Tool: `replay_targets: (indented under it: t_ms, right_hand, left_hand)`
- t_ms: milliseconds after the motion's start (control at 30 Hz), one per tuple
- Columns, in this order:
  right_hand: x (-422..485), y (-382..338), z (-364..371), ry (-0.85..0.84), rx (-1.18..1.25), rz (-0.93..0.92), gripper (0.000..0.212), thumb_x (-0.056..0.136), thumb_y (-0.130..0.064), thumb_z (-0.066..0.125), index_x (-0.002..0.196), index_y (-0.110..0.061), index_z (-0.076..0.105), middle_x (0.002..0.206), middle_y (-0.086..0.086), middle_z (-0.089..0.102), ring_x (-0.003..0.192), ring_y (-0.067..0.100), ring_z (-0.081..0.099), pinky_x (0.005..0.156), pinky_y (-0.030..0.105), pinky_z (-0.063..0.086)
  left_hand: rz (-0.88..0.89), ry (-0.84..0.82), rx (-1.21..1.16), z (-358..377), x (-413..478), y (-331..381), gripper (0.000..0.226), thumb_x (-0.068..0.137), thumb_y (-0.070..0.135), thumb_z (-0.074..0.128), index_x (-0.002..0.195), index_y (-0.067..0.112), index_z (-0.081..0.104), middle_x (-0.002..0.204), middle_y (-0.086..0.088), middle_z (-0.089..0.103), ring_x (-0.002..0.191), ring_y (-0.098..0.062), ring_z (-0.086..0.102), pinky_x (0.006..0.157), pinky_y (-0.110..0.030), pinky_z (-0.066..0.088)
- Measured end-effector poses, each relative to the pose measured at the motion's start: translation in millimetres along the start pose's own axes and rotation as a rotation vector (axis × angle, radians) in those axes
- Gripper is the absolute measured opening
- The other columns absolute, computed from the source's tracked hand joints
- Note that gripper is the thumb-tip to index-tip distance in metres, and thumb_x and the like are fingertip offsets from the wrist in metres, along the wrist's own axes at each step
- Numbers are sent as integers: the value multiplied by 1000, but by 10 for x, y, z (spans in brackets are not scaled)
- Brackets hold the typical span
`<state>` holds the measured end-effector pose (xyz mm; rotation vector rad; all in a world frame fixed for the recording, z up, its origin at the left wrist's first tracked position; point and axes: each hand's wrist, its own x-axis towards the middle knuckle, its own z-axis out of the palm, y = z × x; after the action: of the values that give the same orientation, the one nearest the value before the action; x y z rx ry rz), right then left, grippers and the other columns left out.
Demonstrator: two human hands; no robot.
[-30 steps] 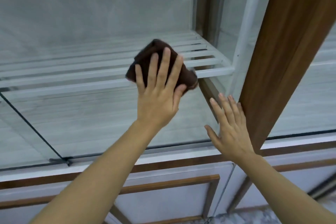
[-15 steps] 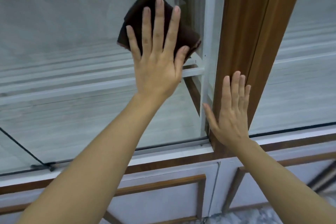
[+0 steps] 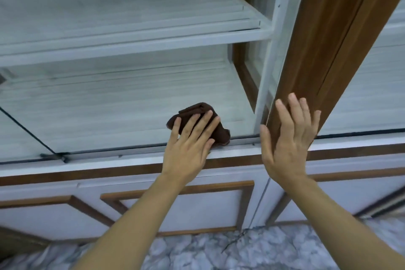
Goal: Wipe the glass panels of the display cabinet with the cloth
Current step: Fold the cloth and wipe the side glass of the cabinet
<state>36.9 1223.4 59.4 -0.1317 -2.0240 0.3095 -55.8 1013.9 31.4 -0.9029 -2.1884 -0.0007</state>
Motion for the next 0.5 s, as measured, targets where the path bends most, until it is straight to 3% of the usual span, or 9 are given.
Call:
replay_targets:
  t_ms: [100,233,300,400,433,500]
  right_hand:
    - [-269,-268,182,-115,51,12,36,96,-36,54,124,-15,55,127,5,59,119,28,51,107,46,27]
    - [-377,-608,480,-369,142,145,41,88,-53,60,116,-22,59,111,-7,62,108,15,50,93,33,29]
    - [-374,-718,585,-355,158,236,33,88,-44,68,110,-21,61,104,-7,62,102,14,47,86,29,26]
    - [-338,-794,597,-319,211,355,19,89,-29,71,102,-17,63,99,-4,60,97,16,48,81,27,27]
    - [-319,-804,559,-328,280,385,17,89,-25,70,101,-17,62,99,-5,60,97,15,48,81,27,31]
    - [-254,-829,422,-361,468,470,14,91,-21,68,102,-21,60,100,-9,61,98,7,51,83,18,40]
  left_hand:
    - [-8,3,-79,-162,-102,-192,62,96,15,45,156,20,30,164,0,22,150,-22,23,122,-49,18]
    - [-4,87,-254,-254,-91,-288,47,101,3,35,144,11,51,158,-6,37,147,-22,33,119,-45,27]
    - [-11,184,-330,-252,-75,-293,40,107,8,32,131,8,64,149,-8,51,140,-22,44,112,-44,34]
    - [-143,373,-450,-266,67,-321,20,99,6,56,111,7,73,130,-5,63,113,-25,59,90,-43,46]
    - [-236,404,-507,-284,132,-341,18,94,6,66,111,7,71,126,-5,59,107,-25,57,88,-41,47]
    - [-365,386,-555,-333,225,-361,36,88,10,74,122,10,61,121,-6,54,104,-22,52,92,-32,42]
